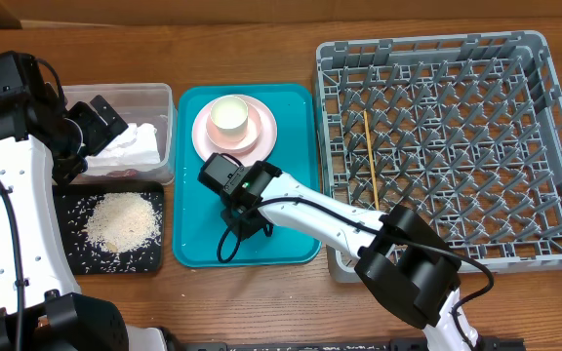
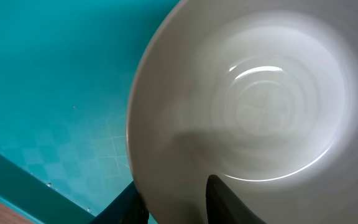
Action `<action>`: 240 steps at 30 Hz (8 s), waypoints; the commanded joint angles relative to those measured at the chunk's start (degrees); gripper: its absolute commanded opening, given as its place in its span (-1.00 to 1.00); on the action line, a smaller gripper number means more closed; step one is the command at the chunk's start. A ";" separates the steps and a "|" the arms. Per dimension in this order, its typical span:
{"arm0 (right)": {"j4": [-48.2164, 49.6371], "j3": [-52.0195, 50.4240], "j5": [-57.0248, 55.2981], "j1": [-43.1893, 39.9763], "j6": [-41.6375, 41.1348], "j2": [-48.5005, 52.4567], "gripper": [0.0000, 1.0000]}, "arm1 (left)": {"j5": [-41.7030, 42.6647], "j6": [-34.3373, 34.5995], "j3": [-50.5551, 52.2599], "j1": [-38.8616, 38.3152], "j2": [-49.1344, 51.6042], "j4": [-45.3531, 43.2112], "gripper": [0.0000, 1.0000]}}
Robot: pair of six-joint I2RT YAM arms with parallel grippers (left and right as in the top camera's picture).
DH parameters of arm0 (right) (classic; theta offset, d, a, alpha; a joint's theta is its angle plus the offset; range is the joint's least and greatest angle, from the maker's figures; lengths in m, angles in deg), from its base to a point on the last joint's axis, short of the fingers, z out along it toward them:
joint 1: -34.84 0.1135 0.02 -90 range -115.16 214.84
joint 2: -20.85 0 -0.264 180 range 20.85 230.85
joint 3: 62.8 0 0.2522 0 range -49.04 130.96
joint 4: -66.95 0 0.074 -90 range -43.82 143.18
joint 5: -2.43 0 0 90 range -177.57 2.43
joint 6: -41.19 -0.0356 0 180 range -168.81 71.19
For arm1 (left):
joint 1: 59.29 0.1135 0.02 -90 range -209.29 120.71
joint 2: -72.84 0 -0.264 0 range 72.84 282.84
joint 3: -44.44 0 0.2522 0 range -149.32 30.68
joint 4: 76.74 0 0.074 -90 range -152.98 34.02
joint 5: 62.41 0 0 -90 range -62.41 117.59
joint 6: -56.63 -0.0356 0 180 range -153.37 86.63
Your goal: Sort waste into correct bins and load items into the dishwasher
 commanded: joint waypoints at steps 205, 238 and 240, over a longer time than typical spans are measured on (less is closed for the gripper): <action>-11.34 -15.91 22.77 -45.03 5.95 -32.70 -0.43 | 0.39 -0.04 -1.27 0.20 -0.46 -0.04 1.00; -3.17 -24.59 10.95 -24.68 -7.58 -32.63 -0.32 | 0.39 -0.07 -1.27 0.20 -0.46 -0.07 1.00; -3.17 -24.59 10.97 -23.52 -9.01 -32.59 -0.32 | 0.39 -0.07 -1.27 0.20 -0.46 -0.07 0.99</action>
